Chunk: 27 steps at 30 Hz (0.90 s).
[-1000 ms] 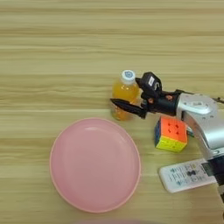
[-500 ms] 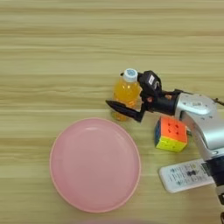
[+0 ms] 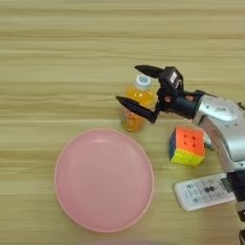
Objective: Move the objects on the table
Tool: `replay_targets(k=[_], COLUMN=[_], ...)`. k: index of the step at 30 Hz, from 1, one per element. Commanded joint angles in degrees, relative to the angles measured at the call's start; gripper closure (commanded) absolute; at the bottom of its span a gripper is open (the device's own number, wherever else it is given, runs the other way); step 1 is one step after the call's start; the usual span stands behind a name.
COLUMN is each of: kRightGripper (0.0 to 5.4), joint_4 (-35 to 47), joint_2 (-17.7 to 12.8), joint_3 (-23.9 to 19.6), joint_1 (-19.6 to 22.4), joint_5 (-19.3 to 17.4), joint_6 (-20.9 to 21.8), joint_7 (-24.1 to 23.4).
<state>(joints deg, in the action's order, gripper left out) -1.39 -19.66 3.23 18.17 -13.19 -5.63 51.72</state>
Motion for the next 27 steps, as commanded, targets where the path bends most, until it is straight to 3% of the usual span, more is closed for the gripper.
replay_targets(k=[1, 10, 14, 22, 27], kRightGripper=[0.03, 0.03, 0.03, 0.03, 0.03], joint_4=[5.23, 9.83, 11.9, 10.27, 5.77], joint_2=[-1.04, -0.92, -1.66, -6.95, -9.62], joint_3=[-2.41, -5.24, -7.67, -15.48, -17.63], joint_1=[4.64, 4.58, 3.99, 1.69, -0.98], joint_5=[-2.24, -6.21, -9.77, -15.51, -14.54], joint_6=[0.84, 1.39, 1.66, 0.09, 1.35], joint_7=[-1.71, -2.02, -1.07, 1.53, 3.13])
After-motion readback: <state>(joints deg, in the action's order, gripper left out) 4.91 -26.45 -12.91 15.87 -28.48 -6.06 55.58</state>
